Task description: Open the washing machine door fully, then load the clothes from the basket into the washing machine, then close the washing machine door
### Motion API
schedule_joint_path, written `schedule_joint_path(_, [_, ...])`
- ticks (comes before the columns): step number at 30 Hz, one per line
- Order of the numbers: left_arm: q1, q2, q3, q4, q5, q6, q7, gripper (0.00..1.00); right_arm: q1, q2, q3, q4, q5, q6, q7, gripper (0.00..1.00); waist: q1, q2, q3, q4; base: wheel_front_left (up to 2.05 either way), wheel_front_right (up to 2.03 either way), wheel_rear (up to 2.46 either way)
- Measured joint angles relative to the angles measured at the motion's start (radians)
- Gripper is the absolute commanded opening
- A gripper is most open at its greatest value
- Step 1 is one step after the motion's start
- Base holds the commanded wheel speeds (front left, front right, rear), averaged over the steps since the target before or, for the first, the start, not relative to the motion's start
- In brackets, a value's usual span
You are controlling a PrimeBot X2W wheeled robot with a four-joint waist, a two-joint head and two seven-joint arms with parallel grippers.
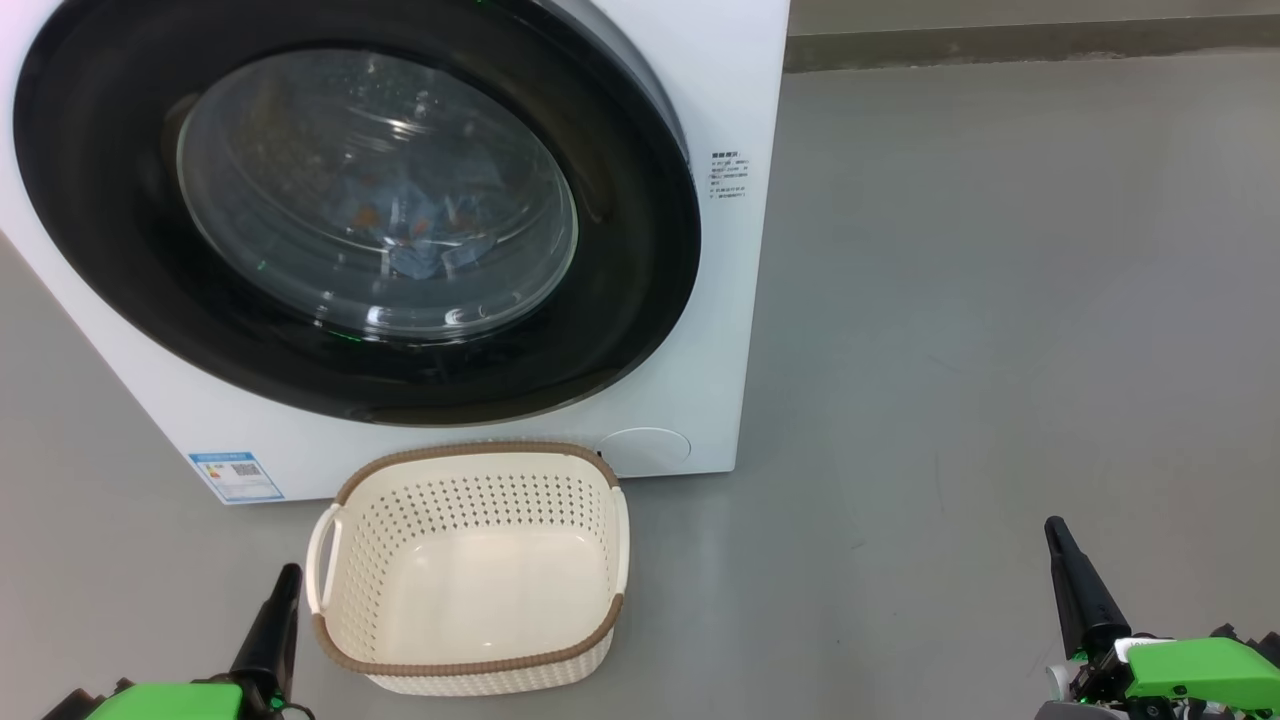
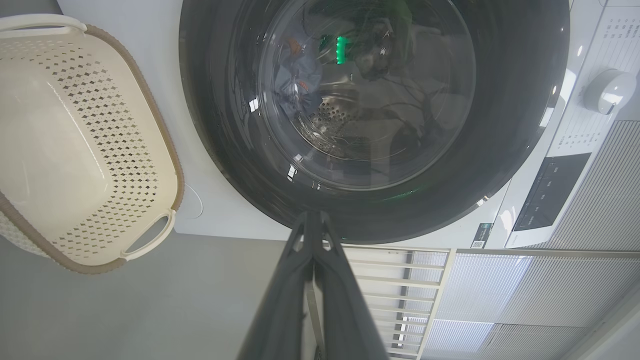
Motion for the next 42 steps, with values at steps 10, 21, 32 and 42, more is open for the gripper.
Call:
schedule_joint_path(10, [0.0,0.0,0.0,0.0,0.0,0.0,0.0,0.0,0.0,0.0,0.0,0.0,0.0,0.0,0.0,0.0,0.0,0.0,0.0,0.0,0.0,0.0,0.0])
schedule_joint_path(21, [0.0,0.0,0.0,0.0,0.0,0.0,0.0,0.0,0.0,0.0,0.0,0.0,0.0,0.0,0.0,0.0,0.0,0.0,0.0,0.0,0.0,0.0,0.0])
schedule_joint_path(32, [0.0,0.0,0.0,0.0,0.0,0.0,0.0,0.0,0.0,0.0,0.0,0.0,0.0,0.0,0.0,0.0,0.0,0.0,0.0,0.0,0.0,0.0,0.0])
schedule_joint_path(42, [0.0,0.0,0.0,0.0,0.0,0.0,0.0,0.0,0.0,0.0,0.0,0.0,0.0,0.0,0.0,0.0,-0.0001,0.0,0.0,0.0,0.0,0.0,0.0])
